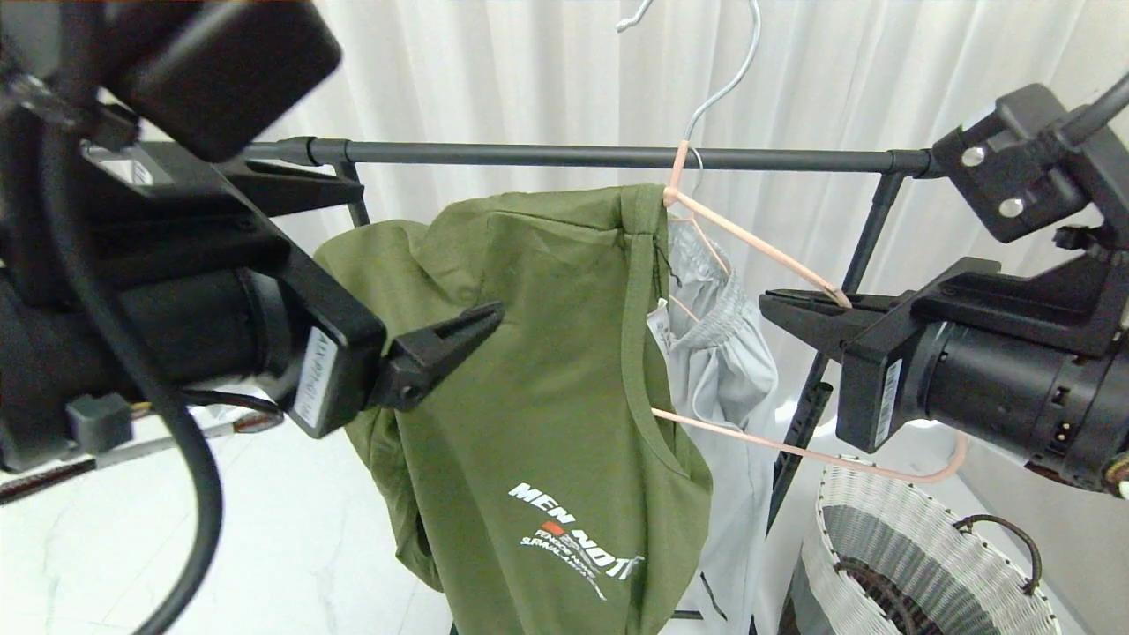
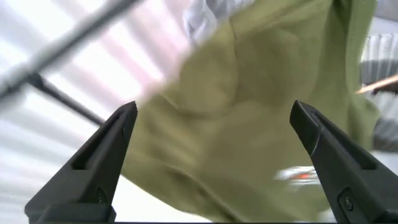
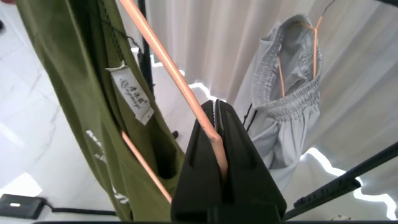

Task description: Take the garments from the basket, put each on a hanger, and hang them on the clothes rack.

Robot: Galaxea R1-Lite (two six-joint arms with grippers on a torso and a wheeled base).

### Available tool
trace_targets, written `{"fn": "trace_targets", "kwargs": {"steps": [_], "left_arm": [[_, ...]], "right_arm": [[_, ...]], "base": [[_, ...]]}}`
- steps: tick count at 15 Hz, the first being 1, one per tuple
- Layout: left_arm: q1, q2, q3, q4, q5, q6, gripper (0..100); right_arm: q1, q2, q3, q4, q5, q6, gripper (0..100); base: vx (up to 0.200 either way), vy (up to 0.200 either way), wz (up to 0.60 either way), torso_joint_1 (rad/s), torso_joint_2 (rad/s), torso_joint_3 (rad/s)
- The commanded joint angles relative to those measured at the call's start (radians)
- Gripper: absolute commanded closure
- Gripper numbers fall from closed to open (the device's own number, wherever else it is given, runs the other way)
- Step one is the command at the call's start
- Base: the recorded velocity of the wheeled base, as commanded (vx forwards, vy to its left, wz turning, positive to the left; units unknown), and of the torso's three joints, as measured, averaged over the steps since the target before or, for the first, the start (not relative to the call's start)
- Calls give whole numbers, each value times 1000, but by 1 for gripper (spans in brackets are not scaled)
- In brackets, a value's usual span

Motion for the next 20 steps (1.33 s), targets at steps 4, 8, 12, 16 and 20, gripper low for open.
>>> {"fn": "trace_targets", "kwargs": {"steps": [4, 8, 12, 16, 20], "left_arm": [[106, -25, 24, -97, -213, 260, 0], [113, -11, 76, -104, -229, 276, 0], [117, 14, 107, -143, -229, 277, 0], [128, 43, 108, -177, -229, 276, 0], [128, 44, 110, -177, -230, 276, 100]], "right_arm": [[0, -4, 3, 1, 3, -46, 100], [5, -22, 0, -2, 36, -108, 100], [8, -39, 4, -2, 82, -174, 100], [20, -48, 4, 0, 95, -177, 100], [38, -47, 4, 0, 105, -180, 100]], "base": [[0, 0, 0, 0, 0, 0], [0, 0, 0, 0, 0, 0], [0, 0, 0, 0, 0, 0], [0, 0, 0, 0, 0, 0], [0, 0, 0, 0, 0, 0]]}}
